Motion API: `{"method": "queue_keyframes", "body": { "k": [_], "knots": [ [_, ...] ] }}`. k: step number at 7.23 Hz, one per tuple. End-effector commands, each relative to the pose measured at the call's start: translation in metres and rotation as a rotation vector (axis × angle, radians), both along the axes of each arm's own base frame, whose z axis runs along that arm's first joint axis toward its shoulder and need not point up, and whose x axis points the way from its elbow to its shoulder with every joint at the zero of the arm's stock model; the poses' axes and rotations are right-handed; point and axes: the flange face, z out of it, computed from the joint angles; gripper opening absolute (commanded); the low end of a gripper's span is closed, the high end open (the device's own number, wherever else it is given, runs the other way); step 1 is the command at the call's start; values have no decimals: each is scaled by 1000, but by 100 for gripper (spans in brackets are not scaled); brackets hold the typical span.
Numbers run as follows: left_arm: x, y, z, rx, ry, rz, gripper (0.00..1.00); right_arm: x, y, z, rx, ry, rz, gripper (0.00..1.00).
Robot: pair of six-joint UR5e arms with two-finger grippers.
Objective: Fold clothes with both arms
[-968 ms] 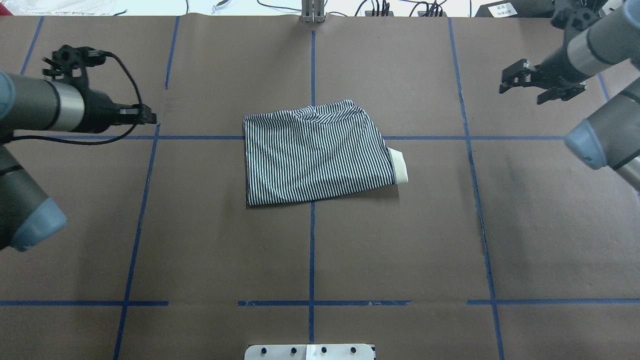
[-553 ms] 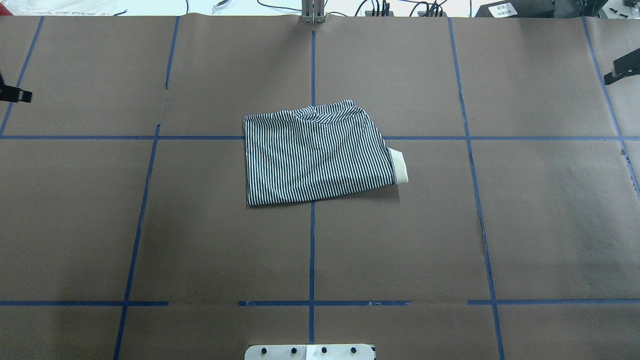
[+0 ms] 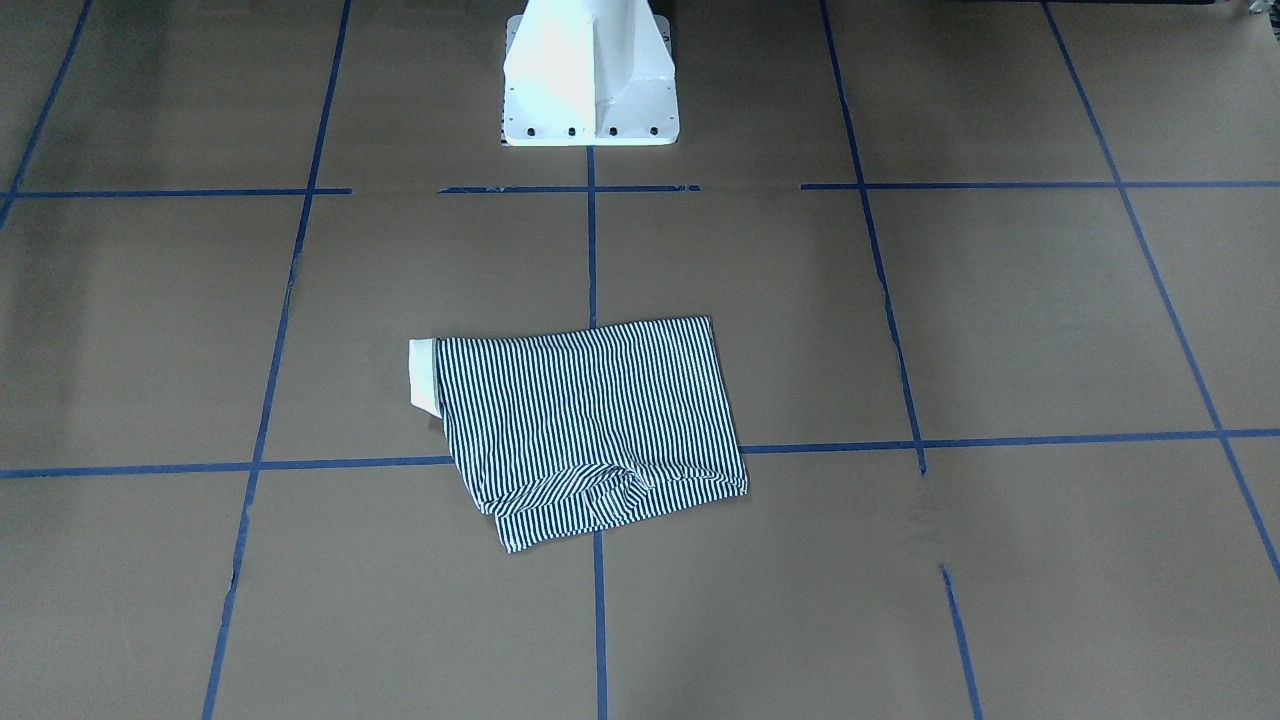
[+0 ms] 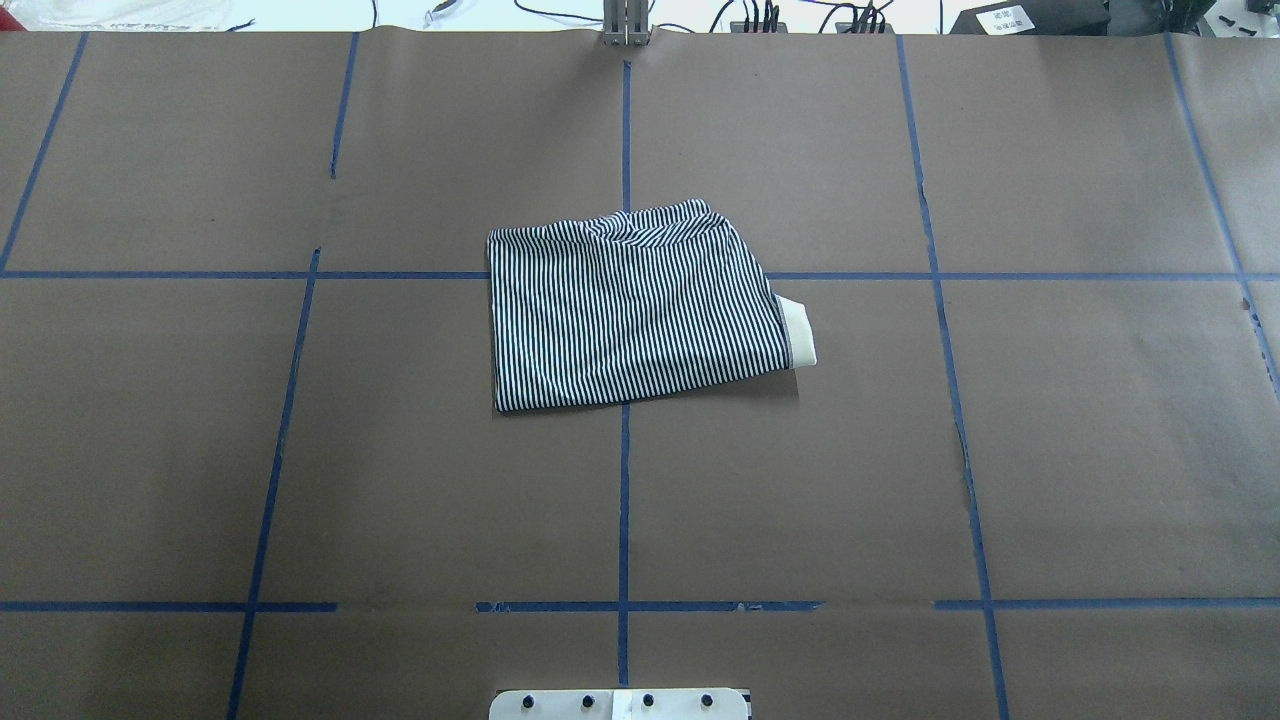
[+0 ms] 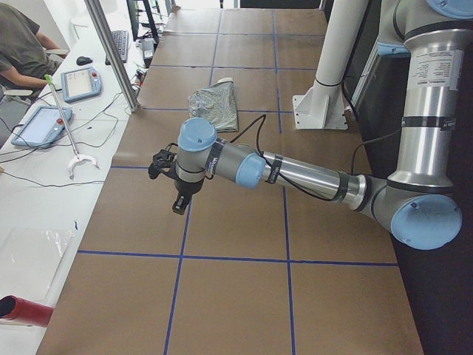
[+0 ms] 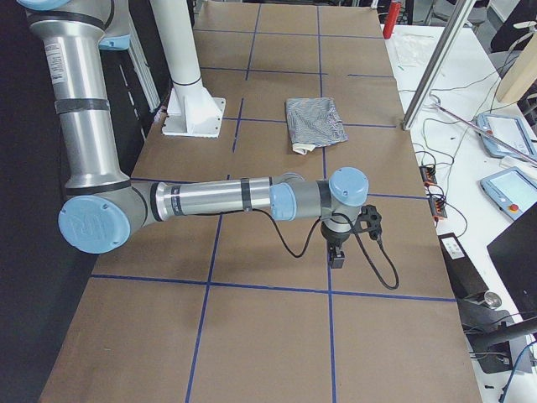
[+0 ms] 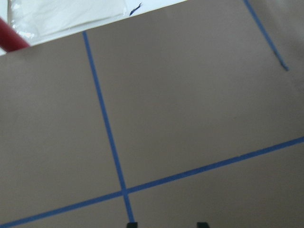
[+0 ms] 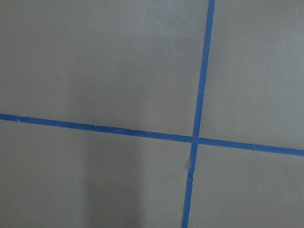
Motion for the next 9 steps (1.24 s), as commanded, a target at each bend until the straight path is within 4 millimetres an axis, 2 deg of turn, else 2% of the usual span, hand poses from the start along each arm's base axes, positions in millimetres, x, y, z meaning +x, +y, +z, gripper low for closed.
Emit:
{"method": "queue_keyframes", "body": {
  "k": [1,2,4,6,8,9],
  "knots": [
    [-3,29,32,-175,-3,7,100,-12,2,-4,23,72,-34,100],
    [-4,31,29,-108,-9,3,100,-20,5,-4,27,97,-49,100],
    [-2,27,41,-121,8,9,100,-21,7,-2,23,89,-52,100],
    [-2,25,45,-126,15,17,100,-21,11,2,23,87,-52,100],
    [-2,23,81,-188,17,17,100,-21,16,7,18,84,-58,100],
    [-2,25,81,-184,17,17,100,-20,20,11,11,84,-58,100]
  ]
}}
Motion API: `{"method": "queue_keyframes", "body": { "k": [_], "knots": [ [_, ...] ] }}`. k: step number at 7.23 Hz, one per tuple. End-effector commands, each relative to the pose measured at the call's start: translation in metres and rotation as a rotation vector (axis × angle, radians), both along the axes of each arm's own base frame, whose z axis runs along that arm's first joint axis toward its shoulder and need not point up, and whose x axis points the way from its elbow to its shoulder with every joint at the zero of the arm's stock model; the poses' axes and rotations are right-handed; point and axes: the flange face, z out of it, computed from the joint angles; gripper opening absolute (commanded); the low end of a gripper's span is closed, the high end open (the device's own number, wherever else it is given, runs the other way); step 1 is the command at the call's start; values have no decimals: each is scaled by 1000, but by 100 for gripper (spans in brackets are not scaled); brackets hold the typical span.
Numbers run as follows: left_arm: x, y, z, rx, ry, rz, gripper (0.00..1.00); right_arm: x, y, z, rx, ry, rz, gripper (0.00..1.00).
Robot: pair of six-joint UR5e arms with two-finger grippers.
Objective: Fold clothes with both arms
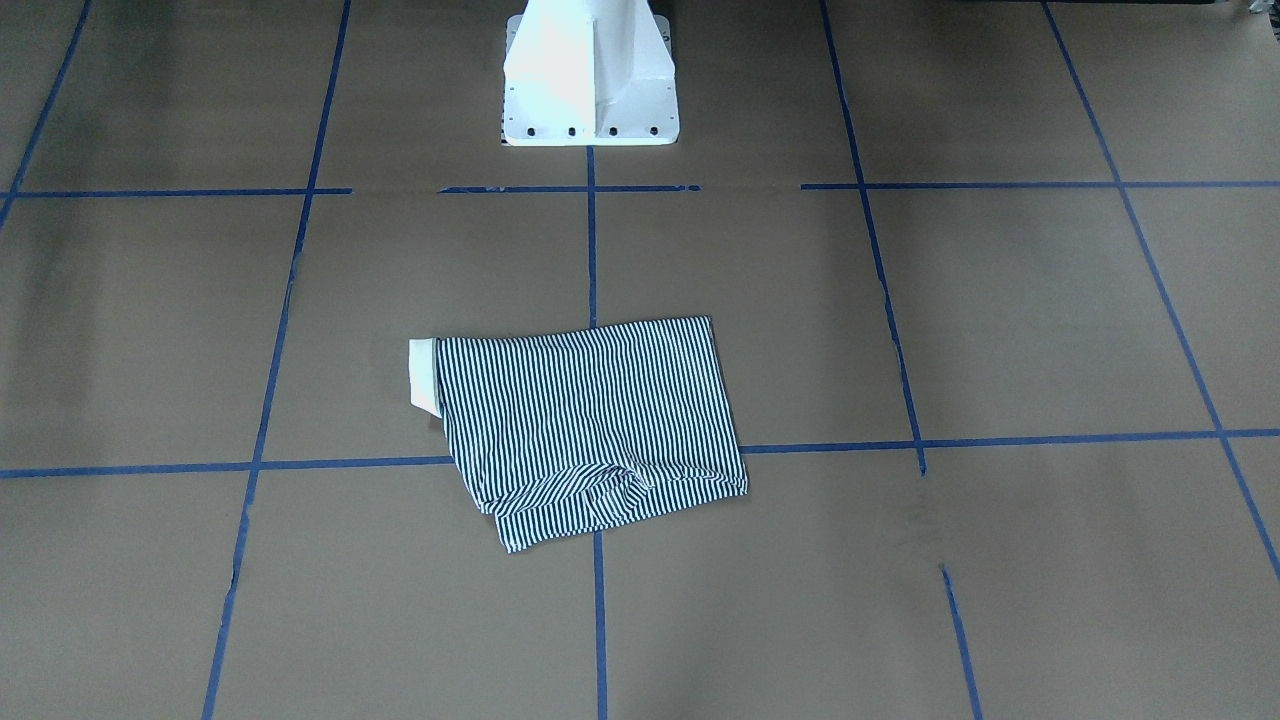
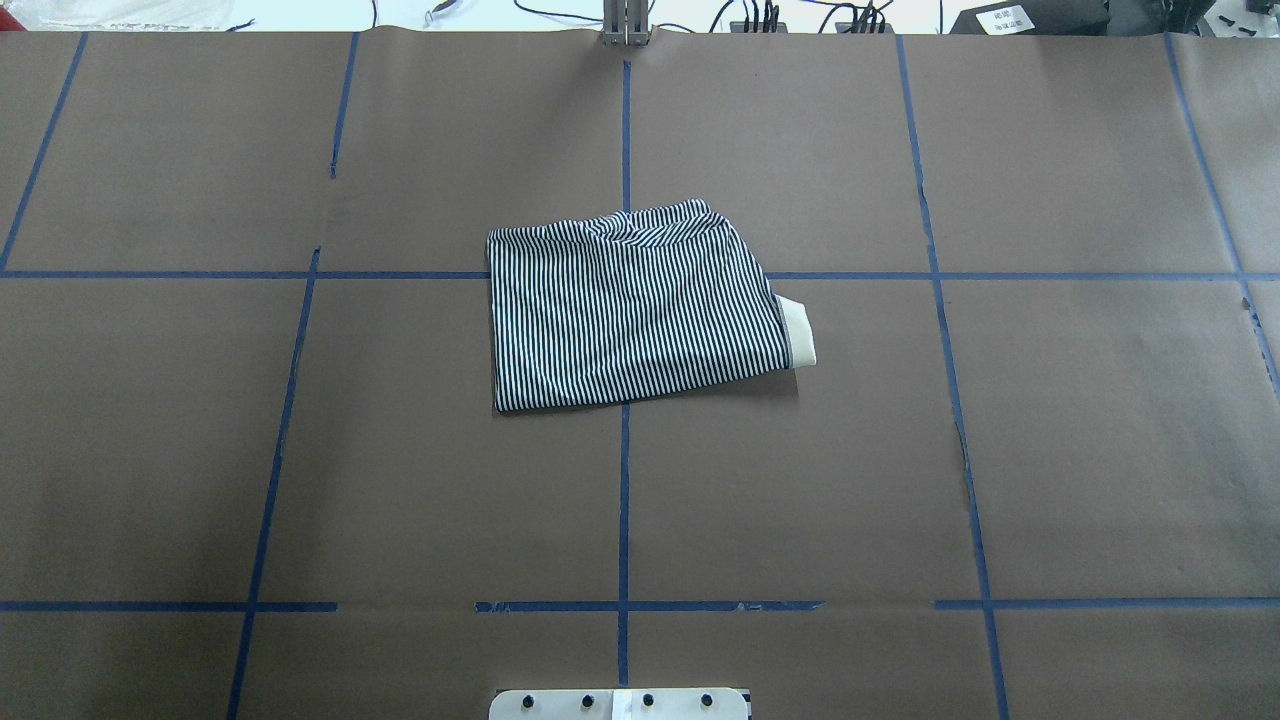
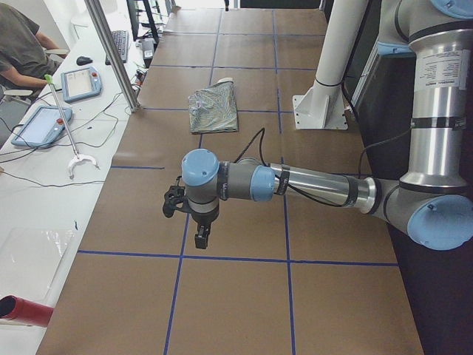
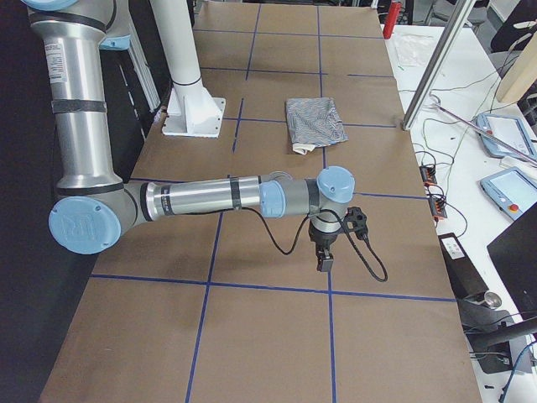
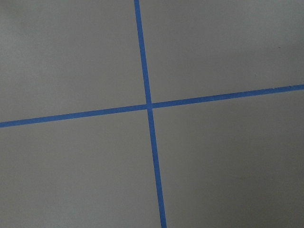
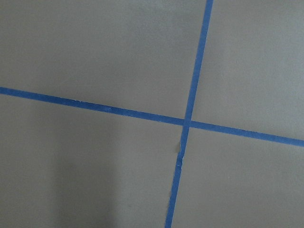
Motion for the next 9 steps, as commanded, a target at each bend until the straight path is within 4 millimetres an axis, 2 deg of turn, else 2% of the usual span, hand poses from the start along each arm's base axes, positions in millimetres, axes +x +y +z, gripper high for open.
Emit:
{"method": "queue_keyframes", "body": {
  "k": [1,3,5,9],
  "knots": [
    [0,1,6,4,0,0,100,1,8,7,-13,0,0,100],
    [4,6,-1,38,62,5,100,-1,11,9,-21,-23,-4,100],
    [6,8,2,37,77,9,100,-1,18,14,-32,-28,-4,100],
    [7,11,5,26,77,9,100,-1,36,4,-21,-60,-8,100]
  ]
}}
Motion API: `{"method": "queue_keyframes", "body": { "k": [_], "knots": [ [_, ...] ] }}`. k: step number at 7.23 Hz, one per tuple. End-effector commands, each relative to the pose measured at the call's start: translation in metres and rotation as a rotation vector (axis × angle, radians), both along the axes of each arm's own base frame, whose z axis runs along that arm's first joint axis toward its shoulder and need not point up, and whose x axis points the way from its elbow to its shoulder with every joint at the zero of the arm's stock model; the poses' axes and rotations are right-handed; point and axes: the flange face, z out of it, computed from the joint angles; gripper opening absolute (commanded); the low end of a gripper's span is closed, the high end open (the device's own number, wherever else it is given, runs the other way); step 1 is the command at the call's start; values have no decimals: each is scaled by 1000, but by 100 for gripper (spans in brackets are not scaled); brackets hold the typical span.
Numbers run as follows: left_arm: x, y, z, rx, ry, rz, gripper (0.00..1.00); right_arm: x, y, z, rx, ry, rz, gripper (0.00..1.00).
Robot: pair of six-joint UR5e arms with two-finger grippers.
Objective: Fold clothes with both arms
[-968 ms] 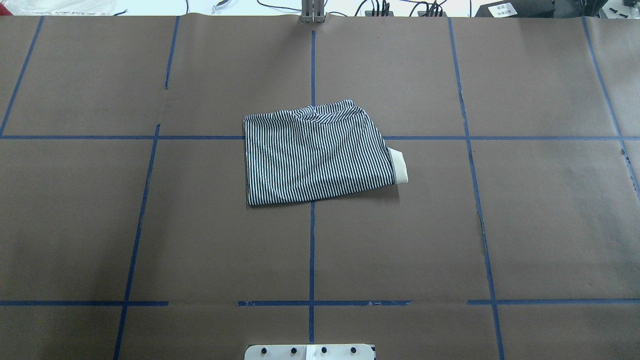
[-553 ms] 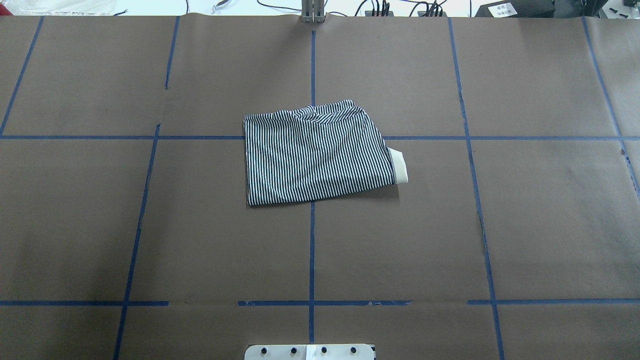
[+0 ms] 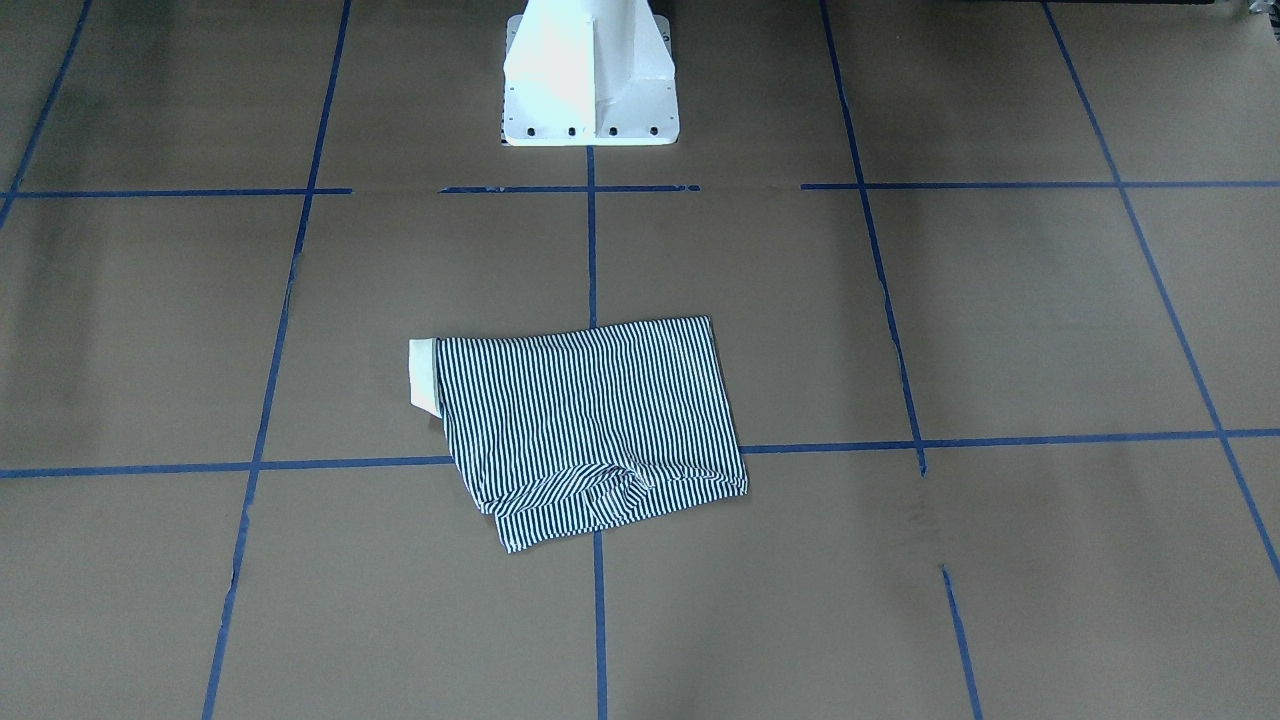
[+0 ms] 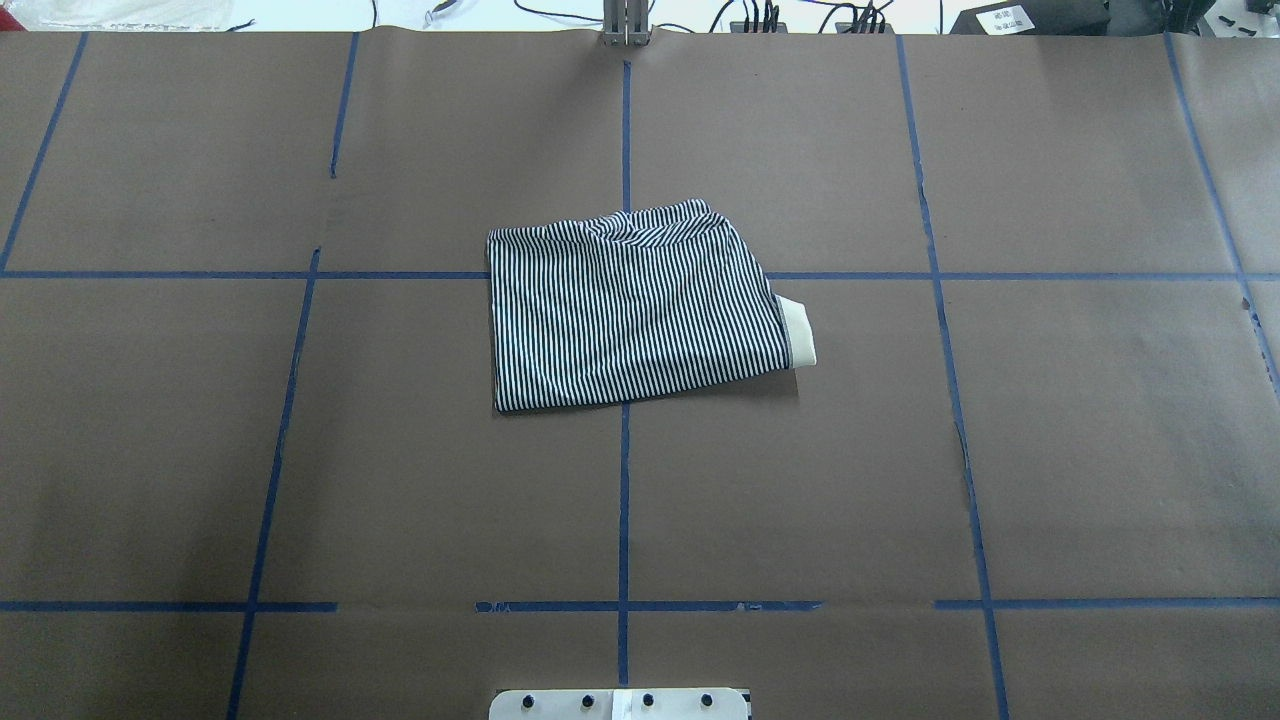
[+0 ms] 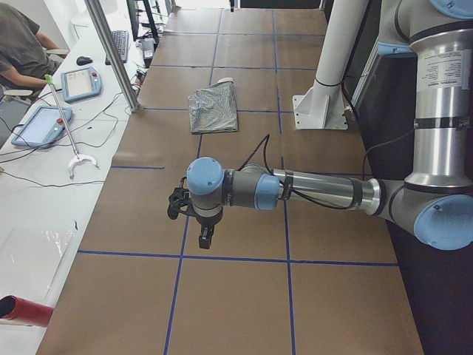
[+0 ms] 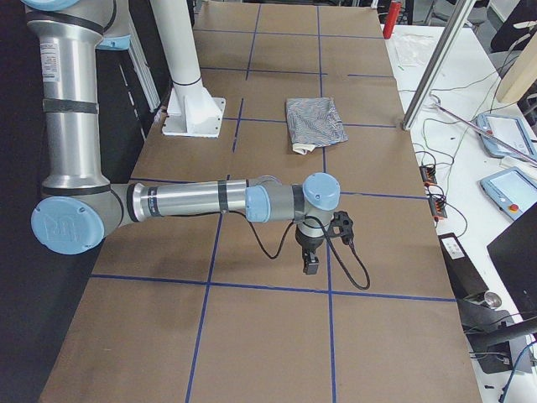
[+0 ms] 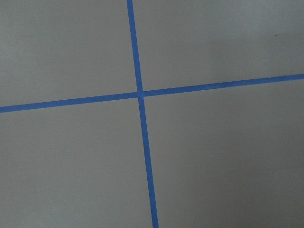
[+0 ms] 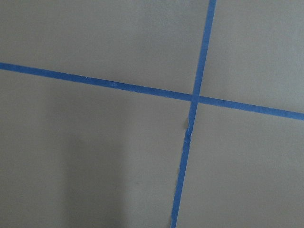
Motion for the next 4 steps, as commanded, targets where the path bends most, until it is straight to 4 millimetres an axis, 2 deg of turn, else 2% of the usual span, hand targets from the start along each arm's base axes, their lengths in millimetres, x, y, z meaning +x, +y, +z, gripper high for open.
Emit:
{"method": "queue_keyframes", "body": {
  "k": [1,4],
  "knots": [
    [0,2,3,-7,0,0,100,-4,9,-1,-17,-76,-4,100],
    [0,5,10,-21,-13,0,100,-4,12,1,-23,-85,-6,100]
  ]
}}
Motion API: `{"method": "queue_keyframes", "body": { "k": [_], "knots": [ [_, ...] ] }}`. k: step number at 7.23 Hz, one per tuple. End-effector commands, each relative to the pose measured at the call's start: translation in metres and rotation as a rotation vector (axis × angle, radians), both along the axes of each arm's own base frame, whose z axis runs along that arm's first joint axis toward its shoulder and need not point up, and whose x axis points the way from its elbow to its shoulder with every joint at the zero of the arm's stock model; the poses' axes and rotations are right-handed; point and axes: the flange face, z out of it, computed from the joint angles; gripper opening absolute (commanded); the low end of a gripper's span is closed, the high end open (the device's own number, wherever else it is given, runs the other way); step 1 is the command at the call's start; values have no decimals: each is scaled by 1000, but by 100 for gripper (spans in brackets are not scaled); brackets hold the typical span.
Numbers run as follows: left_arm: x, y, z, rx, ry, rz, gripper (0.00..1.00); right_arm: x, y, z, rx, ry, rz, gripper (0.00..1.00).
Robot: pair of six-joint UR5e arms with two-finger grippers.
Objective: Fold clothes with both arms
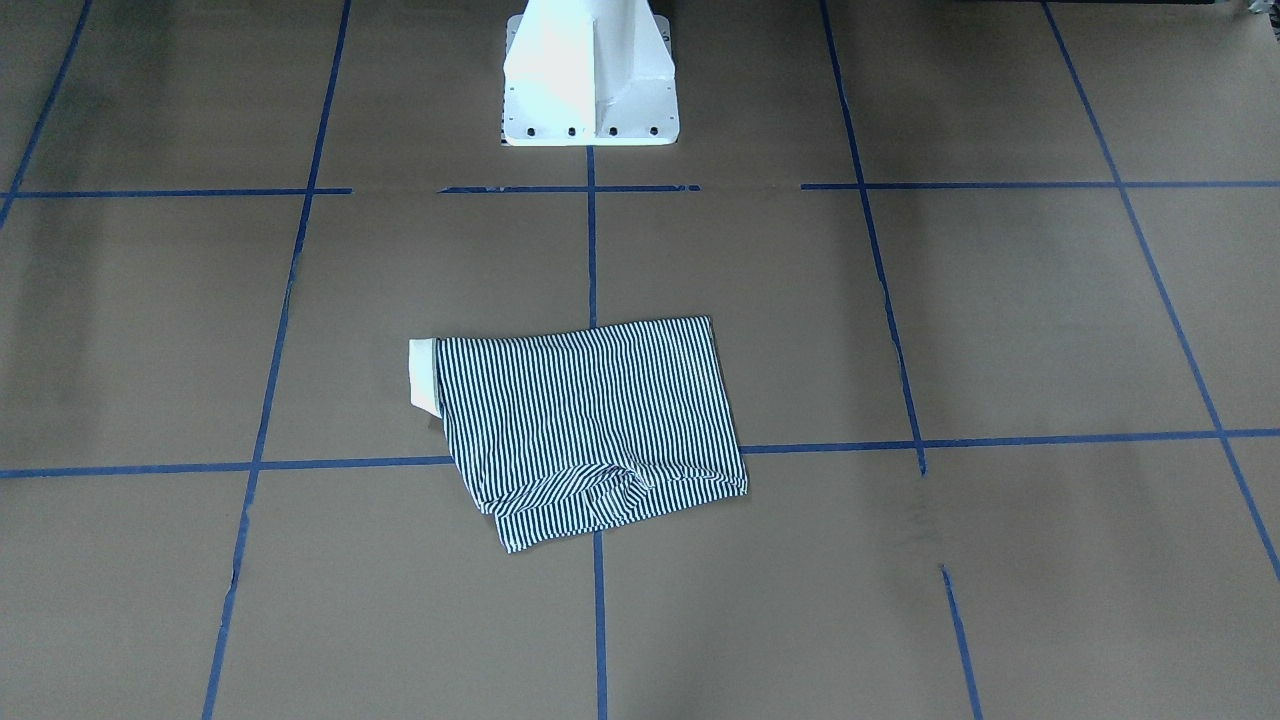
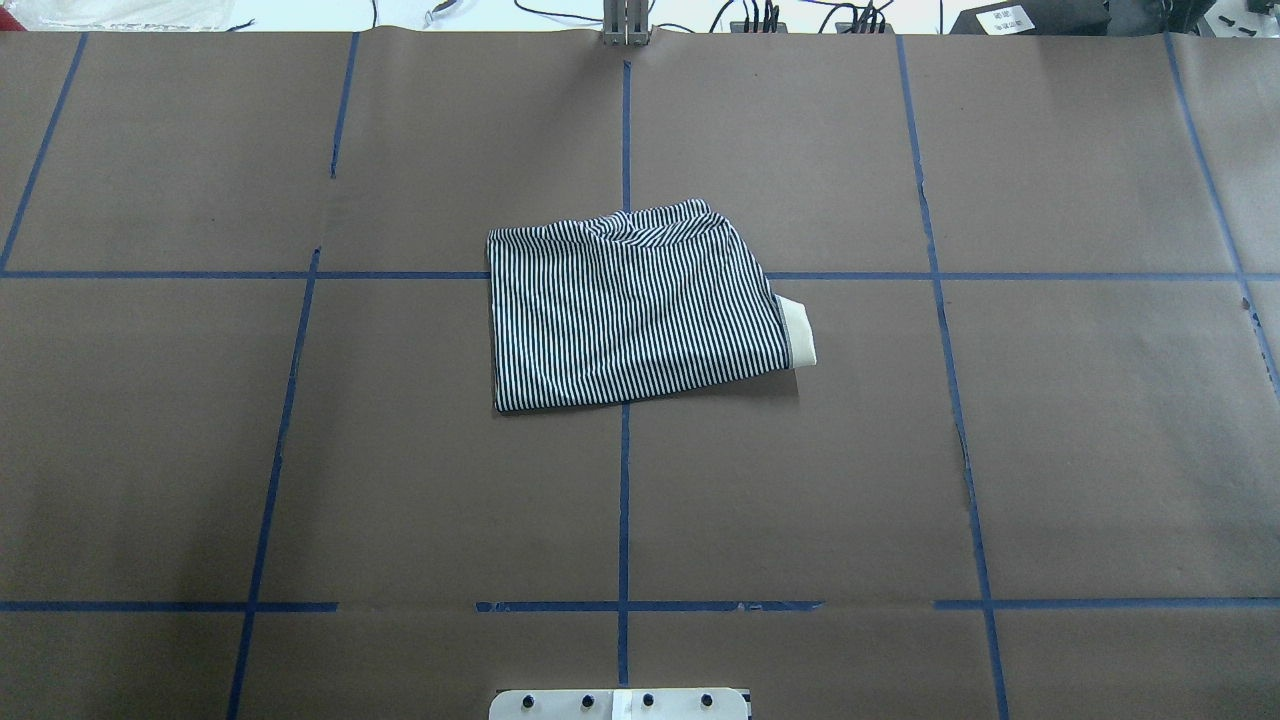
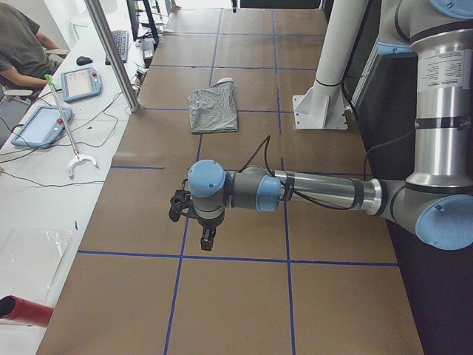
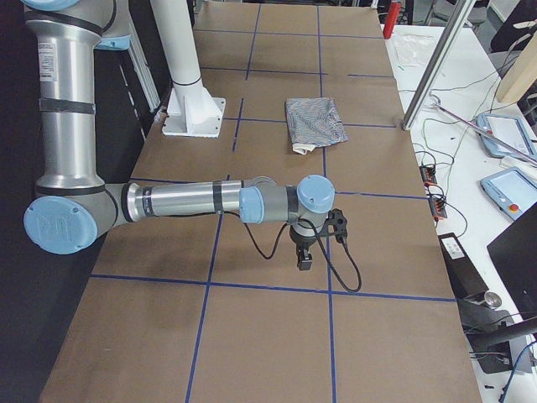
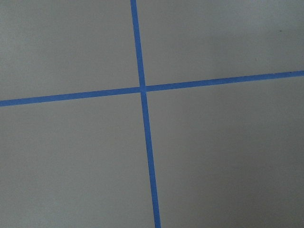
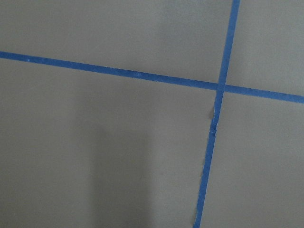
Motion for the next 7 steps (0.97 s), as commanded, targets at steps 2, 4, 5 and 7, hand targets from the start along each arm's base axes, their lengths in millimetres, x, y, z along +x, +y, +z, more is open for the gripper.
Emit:
{"method": "queue_keyframes", "body": {
  "k": [2,4,5,7],
  "knots": [
    [-5,0,5,-4,-63,-7,100,0,1,0,0,-4,-1,100],
    [-5,-1,3,2,-76,-7,100,0,1,0,0,-2,-1,100],
    [-8,-1,4,3,-104,-13,100,0,1,0,0,-2,-1,100],
    [-7,-4,0,8,-100,-12,100,0,1,0,1,-3,-1,100]
  ]
}}
